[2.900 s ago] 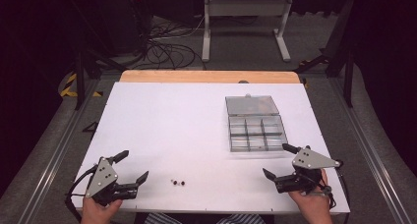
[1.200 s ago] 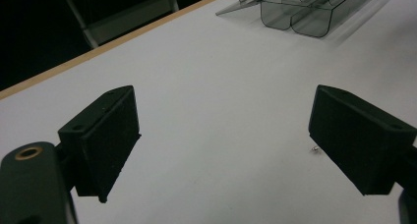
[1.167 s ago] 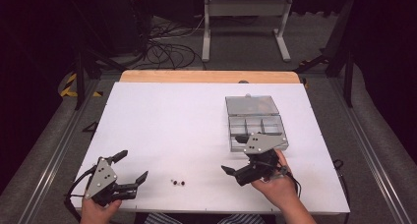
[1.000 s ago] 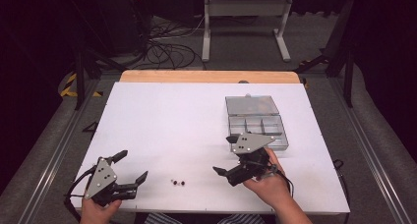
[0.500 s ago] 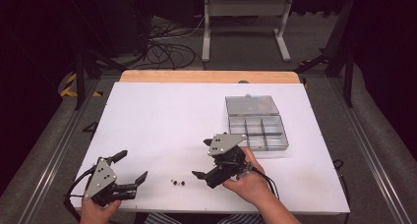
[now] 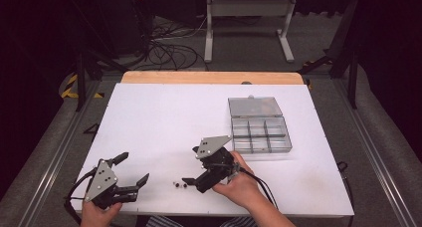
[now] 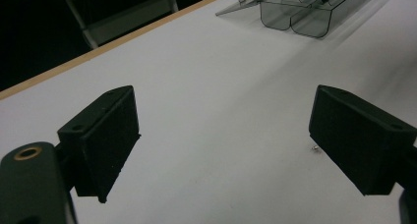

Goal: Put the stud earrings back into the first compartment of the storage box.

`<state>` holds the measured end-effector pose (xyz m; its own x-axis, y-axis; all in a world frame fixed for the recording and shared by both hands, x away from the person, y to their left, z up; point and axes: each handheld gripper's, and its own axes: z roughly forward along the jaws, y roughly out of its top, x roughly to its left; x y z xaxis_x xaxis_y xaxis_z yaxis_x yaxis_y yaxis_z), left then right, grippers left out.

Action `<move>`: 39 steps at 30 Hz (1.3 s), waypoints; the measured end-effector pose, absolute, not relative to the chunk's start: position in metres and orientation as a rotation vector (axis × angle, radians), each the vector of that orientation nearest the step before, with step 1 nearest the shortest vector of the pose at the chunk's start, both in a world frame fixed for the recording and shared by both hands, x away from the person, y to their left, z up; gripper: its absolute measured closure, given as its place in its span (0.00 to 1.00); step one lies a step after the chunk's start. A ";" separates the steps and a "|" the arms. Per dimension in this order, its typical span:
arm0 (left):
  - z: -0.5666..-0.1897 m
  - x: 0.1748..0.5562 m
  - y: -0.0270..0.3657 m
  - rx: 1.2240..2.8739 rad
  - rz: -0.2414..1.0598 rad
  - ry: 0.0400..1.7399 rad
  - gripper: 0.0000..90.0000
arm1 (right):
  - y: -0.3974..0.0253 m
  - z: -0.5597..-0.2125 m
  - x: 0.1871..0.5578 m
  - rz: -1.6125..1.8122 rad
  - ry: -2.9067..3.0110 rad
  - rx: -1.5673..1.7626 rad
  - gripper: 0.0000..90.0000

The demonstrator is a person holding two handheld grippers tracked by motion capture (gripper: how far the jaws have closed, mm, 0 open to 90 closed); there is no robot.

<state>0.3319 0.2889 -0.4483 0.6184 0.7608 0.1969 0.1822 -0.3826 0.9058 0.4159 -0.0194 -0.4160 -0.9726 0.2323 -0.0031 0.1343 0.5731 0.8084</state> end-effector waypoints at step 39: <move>-0.448 0.333 0.291 1.889 0.766 0.759 0.14 | 0.048 -0.469 0.419 1.006 2.956 0.300 0.58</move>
